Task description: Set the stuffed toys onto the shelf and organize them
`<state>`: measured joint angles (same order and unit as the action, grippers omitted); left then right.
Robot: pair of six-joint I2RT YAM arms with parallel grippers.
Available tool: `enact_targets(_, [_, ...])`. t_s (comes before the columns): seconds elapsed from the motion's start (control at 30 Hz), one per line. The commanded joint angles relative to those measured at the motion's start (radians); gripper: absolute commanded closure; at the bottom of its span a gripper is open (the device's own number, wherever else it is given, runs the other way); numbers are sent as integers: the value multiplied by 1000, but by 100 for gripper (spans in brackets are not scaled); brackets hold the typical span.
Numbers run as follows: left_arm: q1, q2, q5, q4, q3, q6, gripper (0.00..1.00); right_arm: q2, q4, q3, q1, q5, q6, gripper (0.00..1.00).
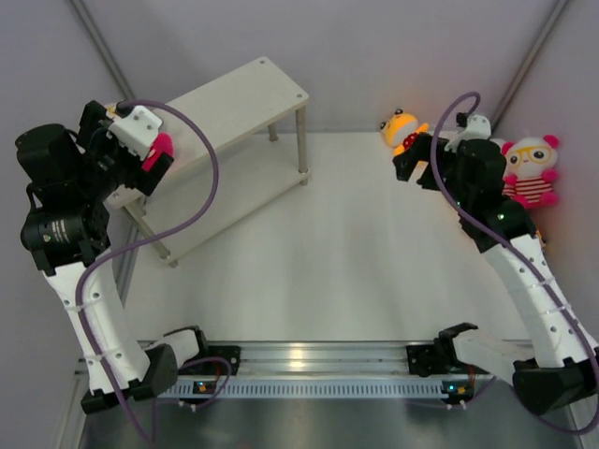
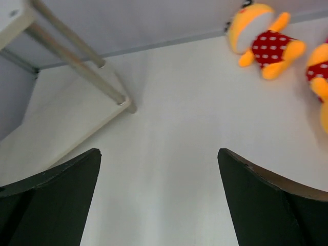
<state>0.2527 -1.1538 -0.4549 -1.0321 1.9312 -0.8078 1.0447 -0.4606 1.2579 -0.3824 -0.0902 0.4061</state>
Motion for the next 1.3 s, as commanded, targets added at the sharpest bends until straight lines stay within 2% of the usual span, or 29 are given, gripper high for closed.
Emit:
enact_targets(0.0, [3, -44, -90, 9, 55, 194, 2, 32, -41, -3, 212, 4, -46, 3])
enact_targets(0.03, [5, -52, -91, 9, 64, 222, 2, 43, -33, -12, 265, 16, -47, 5])
enact_targets(0.07, [3, -60, -88, 9, 72, 264, 2, 72, -23, -32, 384, 41, -47, 6])
enact_targets(0.13, [3, -63, -88, 7, 84, 288, 2, 116, 13, -40, 565, 58, -47, 16])
enact_targets(0.17, [3, -60, -90, 9, 86, 306, 2, 174, 22, -22, 611, 58, -68, 23])
enact_targets(0.2, [5, -55, -96, 7, 86, 312, 2, 205, 23, 0, 654, 32, -84, 24])
enact_targets(0.23, [5, -52, -102, 6, 83, 312, 2, 240, 20, 29, 703, -71, -108, 24])
enact_targets(0.33, [3, -15, -125, 7, 58, 305, 2, 391, -15, 158, 709, -283, -213, 13])
enact_targets(0.37, [5, -8, -129, 6, 54, 302, 2, 472, -36, 229, 711, -324, -234, 11])
enact_targets(0.47, [3, -6, -119, 4, 57, 314, 2, 576, -82, 278, 721, -416, -207, 10])
enact_targets(0.53, [3, -23, -99, 4, 68, 320, 2, 583, -29, 236, 747, -451, -167, 11])
enact_targets(0.6, [3, -24, -88, 4, 80, 317, 2, 543, 52, 123, 766, -477, -118, 14])
enact_targets(0.63, [3, -26, -90, 4, 81, 317, 2, 526, 148, 38, 783, -508, -109, 15])
enact_targets(0.67, [3, -27, -94, 3, 87, 317, 2, 490, 190, 0, 792, -522, -93, 19])
enact_targets(0.73, [3, -24, -105, 4, 94, 318, 2, 465, 243, -67, 833, -533, -70, 26])
enact_targets(0.77, [3, -24, -108, 1, 101, 320, 2, 451, 278, -81, 849, -531, -50, 35])
enact_targets(0.8, [3, -24, -108, 1, 106, 320, 2, 449, 304, -94, 864, -528, -47, 38])
enact_targets(0.97, [3, -27, -97, -11, 123, 306, 2, 504, 344, -86, 910, -465, -52, 38])
enact_targets(1.1, [5, -21, -76, -11, 115, 294, 2, 549, 391, -68, 910, -389, -72, 34])
enact_targets(1.27, [5, -12, -70, -14, 114, 282, 2, 623, 366, 1, 912, -318, -69, 32])
